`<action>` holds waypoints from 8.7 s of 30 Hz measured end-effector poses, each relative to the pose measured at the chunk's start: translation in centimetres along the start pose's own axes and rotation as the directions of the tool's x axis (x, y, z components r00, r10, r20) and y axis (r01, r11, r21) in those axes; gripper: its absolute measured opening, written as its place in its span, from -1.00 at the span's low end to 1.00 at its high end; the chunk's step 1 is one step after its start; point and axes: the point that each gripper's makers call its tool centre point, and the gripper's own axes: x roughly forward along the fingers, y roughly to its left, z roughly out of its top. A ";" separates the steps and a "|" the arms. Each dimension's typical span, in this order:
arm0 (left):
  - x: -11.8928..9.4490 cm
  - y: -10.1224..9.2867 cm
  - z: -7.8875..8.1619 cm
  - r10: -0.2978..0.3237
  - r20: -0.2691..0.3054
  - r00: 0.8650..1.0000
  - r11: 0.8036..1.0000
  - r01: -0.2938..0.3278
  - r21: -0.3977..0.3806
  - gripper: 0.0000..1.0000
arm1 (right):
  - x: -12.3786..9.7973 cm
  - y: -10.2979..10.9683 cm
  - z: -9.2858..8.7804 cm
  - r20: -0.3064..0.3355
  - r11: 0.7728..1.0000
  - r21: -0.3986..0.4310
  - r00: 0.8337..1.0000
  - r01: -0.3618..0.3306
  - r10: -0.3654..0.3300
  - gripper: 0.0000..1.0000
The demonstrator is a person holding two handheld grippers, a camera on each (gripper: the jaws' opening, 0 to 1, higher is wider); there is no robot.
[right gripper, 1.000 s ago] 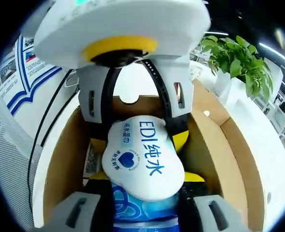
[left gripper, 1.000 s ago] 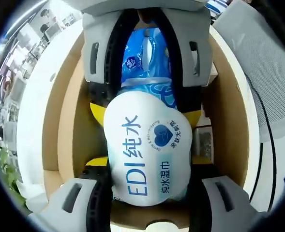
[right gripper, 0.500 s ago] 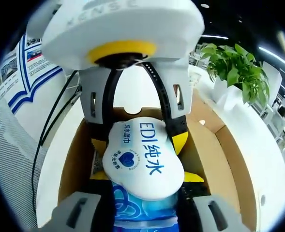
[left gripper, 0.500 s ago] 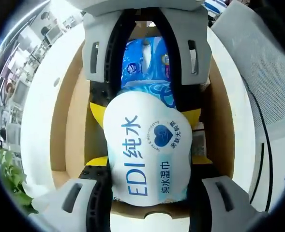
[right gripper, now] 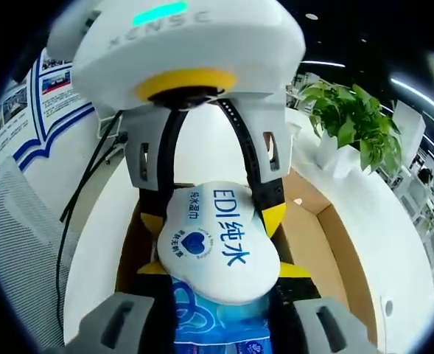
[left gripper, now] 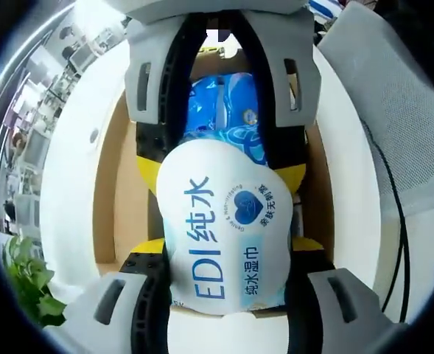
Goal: Operate the shoe box by opening the lid, removing the specified soft item, and placing it in the target area until the item is outside and the box remains undamaged.
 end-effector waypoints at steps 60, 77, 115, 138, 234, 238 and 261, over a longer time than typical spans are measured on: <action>-2.0 0.5 15.7 -0.006 -0.012 1.000 0.993 0.007 0.119 0.22 | -15.4 -1.7 -4.7 0.030 0.995 0.046 0.995 0.090 -0.091 -0.15; -0.1 1.9 21.9 -0.003 0.010 1.000 0.989 0.002 0.149 0.22 | -20.1 -3.5 -8.8 0.010 0.991 0.054 0.992 0.124 -0.125 -0.14; 4.6 4.6 28.5 0.007 0.053 0.999 0.993 -0.013 0.115 0.23 | -23.8 -7.1 -15.5 -0.028 0.994 0.014 0.994 0.104 -0.104 -0.14; 9.7 5.0 28.5 -0.029 0.053 0.998 0.995 0.025 0.092 0.23 | -21.8 -8.1 -19.9 -0.080 0.997 0.019 0.994 0.071 -0.069 -0.14; 10.6 4.9 26.7 -0.007 0.164 0.986 0.999 0.012 -0.032 0.56 | -22.0 -7.5 -23.8 -0.113 0.982 0.132 0.987 0.131 -0.116 0.46; 9.8 4.6 26.5 -0.005 0.177 0.984 0.999 0.013 -0.042 0.62 | -22.6 -7.2 -23.5 -0.124 0.979 0.143 0.984 0.148 -0.131 0.55; 5.0 3.3 23.3 0.032 0.210 0.977 0.994 -0.009 -0.106 0.86 | -25.0 -5.0 -20.9 -0.140 0.966 0.164 0.974 0.201 -0.179 0.71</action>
